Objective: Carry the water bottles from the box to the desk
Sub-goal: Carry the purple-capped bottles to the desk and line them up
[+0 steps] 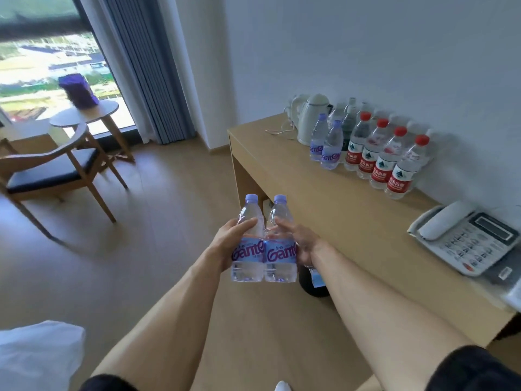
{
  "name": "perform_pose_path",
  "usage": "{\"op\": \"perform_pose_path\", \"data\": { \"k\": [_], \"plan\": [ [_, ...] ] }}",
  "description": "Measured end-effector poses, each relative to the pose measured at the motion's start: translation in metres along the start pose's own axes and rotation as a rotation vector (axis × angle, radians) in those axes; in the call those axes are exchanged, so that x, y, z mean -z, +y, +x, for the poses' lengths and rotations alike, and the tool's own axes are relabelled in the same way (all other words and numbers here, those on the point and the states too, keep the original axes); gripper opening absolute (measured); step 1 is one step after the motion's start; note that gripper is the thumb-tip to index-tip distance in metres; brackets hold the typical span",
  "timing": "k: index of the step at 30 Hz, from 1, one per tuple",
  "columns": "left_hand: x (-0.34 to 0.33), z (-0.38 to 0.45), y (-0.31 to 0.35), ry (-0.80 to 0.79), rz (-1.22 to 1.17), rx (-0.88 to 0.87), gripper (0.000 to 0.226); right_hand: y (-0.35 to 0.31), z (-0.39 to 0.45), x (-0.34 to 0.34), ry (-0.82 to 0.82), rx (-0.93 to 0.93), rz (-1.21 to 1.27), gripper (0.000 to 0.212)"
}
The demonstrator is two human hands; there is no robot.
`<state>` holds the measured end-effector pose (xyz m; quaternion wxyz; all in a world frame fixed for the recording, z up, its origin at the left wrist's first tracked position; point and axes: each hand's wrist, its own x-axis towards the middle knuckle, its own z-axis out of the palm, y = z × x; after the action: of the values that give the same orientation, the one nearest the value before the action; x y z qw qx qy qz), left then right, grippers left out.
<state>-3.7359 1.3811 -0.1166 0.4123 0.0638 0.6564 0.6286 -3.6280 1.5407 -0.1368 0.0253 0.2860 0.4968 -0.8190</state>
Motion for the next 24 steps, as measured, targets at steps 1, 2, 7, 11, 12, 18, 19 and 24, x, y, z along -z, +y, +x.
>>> {"op": "perform_pose_path", "data": {
  "k": [1, 2, 7, 11, 12, 18, 19, 24],
  "plan": [
    [-0.006, 0.012, 0.007, -0.009, 0.001, -0.003, 0.041, -0.009, 0.007, 0.006, 0.012, 0.008, -0.004, 0.061],
    [-0.011, 0.023, 0.013, -0.020, 0.006, -0.006, 0.043, -0.018, 0.014, 0.013, 0.026, 0.014, -0.011, 0.063],
    [-0.038, 0.074, 0.039, -0.088, 0.047, -0.017, 0.054, -0.049, 0.039, 0.048, 0.063, 0.045, 0.024, 0.062],
    [-0.063, 0.110, 0.054, -0.144, 0.072, -0.013, 0.054, -0.068, 0.049, 0.074, 0.132, 0.072, 0.075, 0.053],
    [-0.070, 0.119, 0.058, -0.168, 0.074, -0.005, 0.052, -0.071, 0.051, 0.081, 0.154, 0.079, 0.087, 0.053],
    [-0.111, 0.178, 0.080, -0.313, 0.133, 0.014, 0.044, -0.096, 0.066, 0.119, 0.309, 0.138, 0.152, 0.052],
    [-0.118, 0.189, 0.084, -0.340, 0.138, 0.017, 0.043, -0.100, 0.070, 0.126, 0.336, 0.147, 0.159, 0.054],
    [-0.143, 0.254, 0.100, -0.450, 0.208, 0.011, 0.046, -0.121, 0.102, 0.150, 0.470, 0.196, 0.203, 0.044]
  ]
}}
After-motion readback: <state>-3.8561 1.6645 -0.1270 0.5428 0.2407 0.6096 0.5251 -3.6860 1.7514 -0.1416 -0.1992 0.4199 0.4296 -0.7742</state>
